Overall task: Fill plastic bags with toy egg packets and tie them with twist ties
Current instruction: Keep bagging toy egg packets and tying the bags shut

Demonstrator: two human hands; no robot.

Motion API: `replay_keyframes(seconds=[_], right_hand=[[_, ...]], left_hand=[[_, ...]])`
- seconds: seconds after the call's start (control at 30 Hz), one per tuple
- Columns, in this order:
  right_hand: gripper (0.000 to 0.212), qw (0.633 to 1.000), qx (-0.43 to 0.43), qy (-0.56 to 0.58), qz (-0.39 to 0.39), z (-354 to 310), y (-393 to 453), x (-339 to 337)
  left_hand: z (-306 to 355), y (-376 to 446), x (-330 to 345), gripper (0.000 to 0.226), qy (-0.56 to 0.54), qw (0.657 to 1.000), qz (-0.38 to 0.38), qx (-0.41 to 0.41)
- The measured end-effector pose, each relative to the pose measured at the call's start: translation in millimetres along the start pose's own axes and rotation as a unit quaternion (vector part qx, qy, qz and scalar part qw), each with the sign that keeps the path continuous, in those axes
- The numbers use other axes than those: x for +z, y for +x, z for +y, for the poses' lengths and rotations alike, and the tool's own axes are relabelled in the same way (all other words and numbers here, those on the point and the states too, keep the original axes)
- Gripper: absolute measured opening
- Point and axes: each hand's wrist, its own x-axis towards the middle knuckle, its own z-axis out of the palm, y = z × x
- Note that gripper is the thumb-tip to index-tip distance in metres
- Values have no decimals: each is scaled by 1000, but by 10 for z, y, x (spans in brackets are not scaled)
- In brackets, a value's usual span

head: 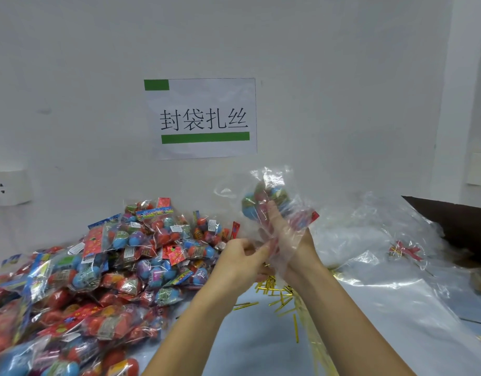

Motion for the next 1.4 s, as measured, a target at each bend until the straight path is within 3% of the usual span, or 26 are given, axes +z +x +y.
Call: replay_keyframes(seconds=[0.13, 0.2, 0.33, 0.43, 0.53, 0.63, 0.77, 0.87, 0.93, 1.0, 1.07, 1.13, 1.2, 1.3, 1.4], right_hand=[[31, 998, 6, 64, 9, -43, -12, -65], [18, 991, 32, 127, 4, -56, 16, -133], [26, 986, 59, 155, 35, -51, 65, -243], [8, 971, 77, 226, -27, -98, 42, -226], [6, 968, 83, 229, -56, -110, 77, -245], [12, 957, 107, 253, -88, -112, 88, -236], [13, 962, 106, 249, -44, -92, 117, -286], [18, 944, 104, 307, -57, -133, 104, -311], [13, 960, 81, 257, -70, -138, 95, -297], [11, 986, 39, 155, -37, -130, 83, -264], [11, 999, 13, 45, -15, -119, 44, -212], [12, 999, 0, -49, 1, -103, 21, -172], [18, 994, -16, -109, 0, -70, 16, -151], [51, 986, -28, -162, -20, -24, -5, -150], [42, 965, -37, -260, 19, -13, -24, -159]], left_hand=[[-85, 11, 14, 38, -22, 1000, 11, -6], [-121, 13, -26, 33, 3, 999, -32, -31], [-76, -3, -87, 35, 70, 990, -102, -64], [5, -6, -106, 32, 136, 989, -8, -53], [49, -1, -119, 33, 152, 984, 92, 4], [33, -22, -67, 28, 103, 994, 24, 17], [0, -40, -40, 22, 113, 992, -54, 31], [50, -52, -112, 24, 146, 982, -121, 27], [92, -61, -152, 25, 177, 978, -108, 28], [128, -57, -170, 27, 238, 969, -17, 60], [172, -59, -158, 26, 287, 944, 99, 129], [231, -80, -111, 23, 274, 922, 156, 225], [294, -115, -35, 21, 268, 908, 147, 287], [301, -151, 57, 31, 300, 907, 104, 276], [293, -149, 68, 18, 306, 905, 116, 273]])
